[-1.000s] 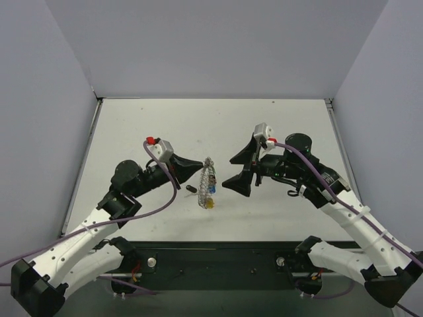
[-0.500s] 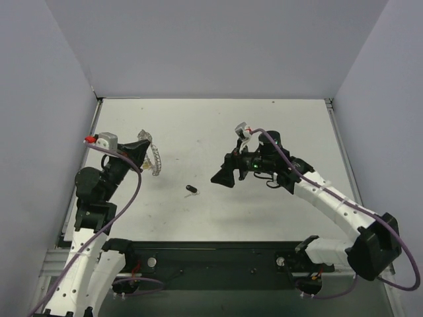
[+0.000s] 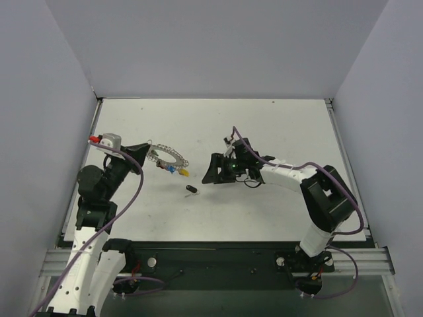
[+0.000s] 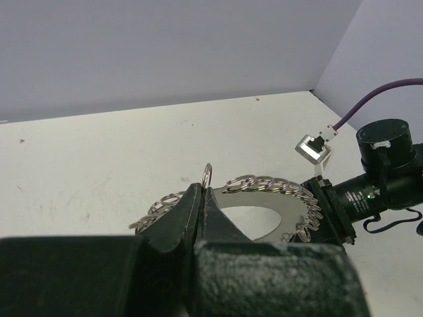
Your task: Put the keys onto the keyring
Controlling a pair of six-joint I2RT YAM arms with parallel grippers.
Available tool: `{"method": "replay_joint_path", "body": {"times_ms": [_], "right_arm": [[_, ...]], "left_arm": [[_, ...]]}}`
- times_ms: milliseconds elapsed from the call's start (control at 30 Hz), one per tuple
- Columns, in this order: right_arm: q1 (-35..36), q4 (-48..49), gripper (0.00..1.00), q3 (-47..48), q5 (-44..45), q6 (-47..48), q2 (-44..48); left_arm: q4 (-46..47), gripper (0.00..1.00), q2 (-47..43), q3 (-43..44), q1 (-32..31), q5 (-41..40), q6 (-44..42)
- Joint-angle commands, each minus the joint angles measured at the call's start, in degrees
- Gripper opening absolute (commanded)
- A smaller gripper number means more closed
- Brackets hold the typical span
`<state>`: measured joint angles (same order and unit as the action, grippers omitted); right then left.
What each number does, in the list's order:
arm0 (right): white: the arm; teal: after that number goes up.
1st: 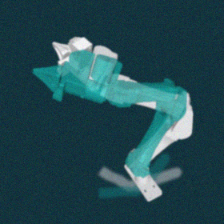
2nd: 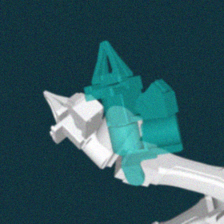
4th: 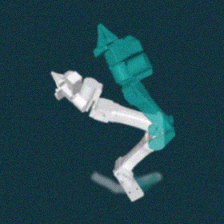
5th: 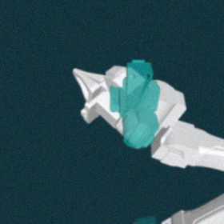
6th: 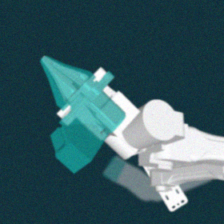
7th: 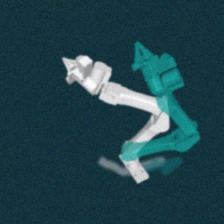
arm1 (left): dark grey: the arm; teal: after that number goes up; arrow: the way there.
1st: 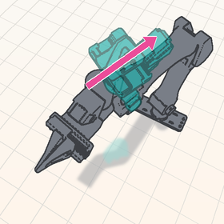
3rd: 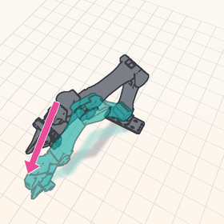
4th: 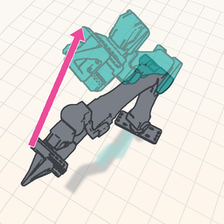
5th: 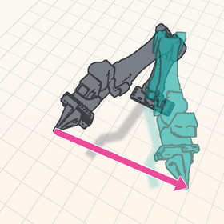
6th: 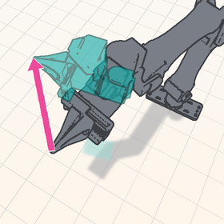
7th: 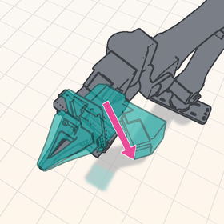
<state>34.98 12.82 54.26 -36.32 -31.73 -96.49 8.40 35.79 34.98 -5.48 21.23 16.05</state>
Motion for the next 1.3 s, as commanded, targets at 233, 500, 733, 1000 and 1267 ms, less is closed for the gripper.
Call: {"method": "replay_joint_path", "body": {"times_ms": [233, 500, 733, 1000, 1267], "right_arm": [[7.0, 25.7, 0.47, -11.3, 10.1, -21.0, -5.5], [7.9, 30.8, 0.4, -14.4, 16.4, -22.2, -7.7], [8.3, 30.4, 0.36, -13.4, 17.3, -22.4, -9.6], [8.8, 30.5, 0.31, -13.4, 17.4, -23.4, -10.7], [9.5, 28.1, 0.29, -12.4, 18.1, -23.6, -11.0]], "left_arm": [[4.0, 0.0, -2.0, 0.0, 1.2, 0.8, 0.6], [4.5, 0.0, -3.2, -0.3, 1.2, 1.2, 0.8], [4.5, 0.0, -3.4, -0.4, 1.3, 1.1, 0.8], [5.0, 0.0, -3.6, -0.4, 1.2, 1.4, 0.9], [5.2, 0.0, -3.6, -0.4, 1.2, 1.5, 1.0]]}}
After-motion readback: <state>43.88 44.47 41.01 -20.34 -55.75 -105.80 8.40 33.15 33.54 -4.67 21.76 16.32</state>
